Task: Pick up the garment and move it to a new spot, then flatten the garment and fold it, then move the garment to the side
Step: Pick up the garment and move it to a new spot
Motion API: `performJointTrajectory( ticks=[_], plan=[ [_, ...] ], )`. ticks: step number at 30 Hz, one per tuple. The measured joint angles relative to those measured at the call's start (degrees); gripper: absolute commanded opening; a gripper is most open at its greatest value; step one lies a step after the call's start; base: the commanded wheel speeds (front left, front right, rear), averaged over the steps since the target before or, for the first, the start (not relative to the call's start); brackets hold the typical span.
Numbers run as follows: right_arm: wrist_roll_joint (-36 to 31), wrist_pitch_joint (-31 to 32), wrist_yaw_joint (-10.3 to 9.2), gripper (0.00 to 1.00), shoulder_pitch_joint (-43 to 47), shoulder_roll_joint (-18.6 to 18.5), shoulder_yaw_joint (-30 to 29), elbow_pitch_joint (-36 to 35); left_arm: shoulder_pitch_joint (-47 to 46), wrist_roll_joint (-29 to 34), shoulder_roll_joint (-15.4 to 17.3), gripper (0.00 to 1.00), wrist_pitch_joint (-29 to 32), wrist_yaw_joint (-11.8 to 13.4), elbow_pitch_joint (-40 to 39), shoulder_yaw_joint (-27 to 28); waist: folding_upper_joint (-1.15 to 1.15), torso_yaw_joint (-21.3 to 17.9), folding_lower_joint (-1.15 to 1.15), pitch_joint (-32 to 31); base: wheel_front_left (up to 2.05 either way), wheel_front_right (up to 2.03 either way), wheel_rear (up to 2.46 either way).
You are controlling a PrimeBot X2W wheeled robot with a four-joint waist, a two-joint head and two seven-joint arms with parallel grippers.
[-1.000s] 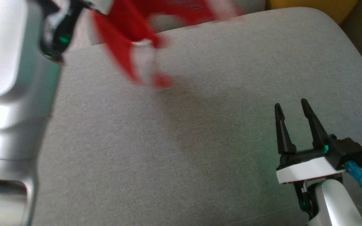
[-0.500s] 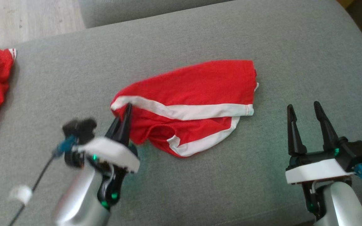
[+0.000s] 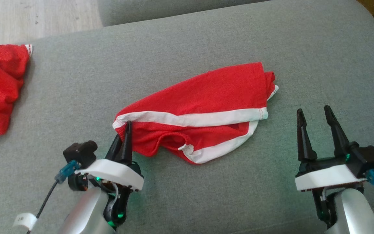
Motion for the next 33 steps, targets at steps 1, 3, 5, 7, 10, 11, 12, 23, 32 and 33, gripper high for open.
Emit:
performJointTrajectory(
  ticks=[1, 3, 5, 7, 10, 11, 12, 23, 32, 33],
  plan=[
    [0.00, 0.00, 0.00, 1.00, 0.00, 0.00, 0.00, 0.18, 0.00, 0.05, 0.00, 1.00, -0.45, 0.00, 0.07, -0.07, 0.00, 0.09, 0.00, -0.12, 0.00, 0.00, 0.00],
    [-0.14, 0.00, 0.00, 1.00, 0.00, 0.00, 0.07, 0.44, -0.01, 0.12, 0.00, 1.00, -1.01, 0.03, 0.26, -0.11, 0.00, 0.27, 0.00, -0.52, 0.00, 0.00, 0.00],
    [-0.41, 0.00, 0.00, 1.00, 0.01, 0.00, 0.05, 0.70, 0.00, 0.33, -0.01, 1.00, -1.30, 0.04, 0.51, -0.22, 0.00, 0.51, 0.00, -1.17, 0.00, 0.00, 0.00],
    [-0.54, 0.00, 0.00, 1.00, 0.02, 0.00, 0.03, 1.07, 0.03, 0.65, 0.10, 1.00, -1.87, 0.07, 0.47, -0.29, 0.00, 0.77, 0.00, -2.06, 0.00, 0.00, 0.00],
    [-0.97, 0.00, 0.00, 1.00, 0.26, 0.00, -0.11, 1.35, 0.70, 1.45, 0.33, 1.00, -3.05, 0.66, -0.62, -0.29, 0.00, 1.23, 0.00, -3.74, 0.00, 0.00, 0.00],
    [-0.99, 0.00, 0.00, 1.00, 0.41, 0.00, -0.23, 1.52, 1.33, 1.79, 0.41, 1.00, -3.41, 1.15, -1.05, -0.31, 0.00, 1.42, 0.00, -4.36, 0.00, 0.00, 0.00],
    [-1.00, 0.00, 0.00, 1.00, 0.61, 0.00, -0.44, 1.71, 2.18, 2.18, 0.45, 1.00, -3.69, 1.77, -1.44, -0.30, 0.00, 1.63, 0.00, -5.00, 0.00, 0.00, 0.00],
    [-1.43, 0.00, 0.00, 1.00, 5.16, 0.02, -2.09, 2.23, 13.50, 8.21, 3.56, 1.00, -5.91, 9.77, -10.31, 0.09, 0.00, 5.32, -0.01, -10.04, 0.00, 0.00, 0.00],
    [-0.81, 0.01, 0.00, 1.00, 8.71, 0.07, -1.90, 2.37, 19.72, 10.54, 4.26, 1.00, -6.41, 12.24, -14.39, 0.82, 0.00, 7.38, -0.01, -11.15, 0.00, 0.00, 0.00],
    [-0.78, 0.01, 0.00, 1.00, 8.97, 0.07, -1.88, 2.63, 19.99, 10.60, 4.26, 1.00, -6.41, 12.25, -14.58, 1.10, 0.00, 7.50, -0.01, -11.22, 0.00, 0.00, 0.00]
  ],
)
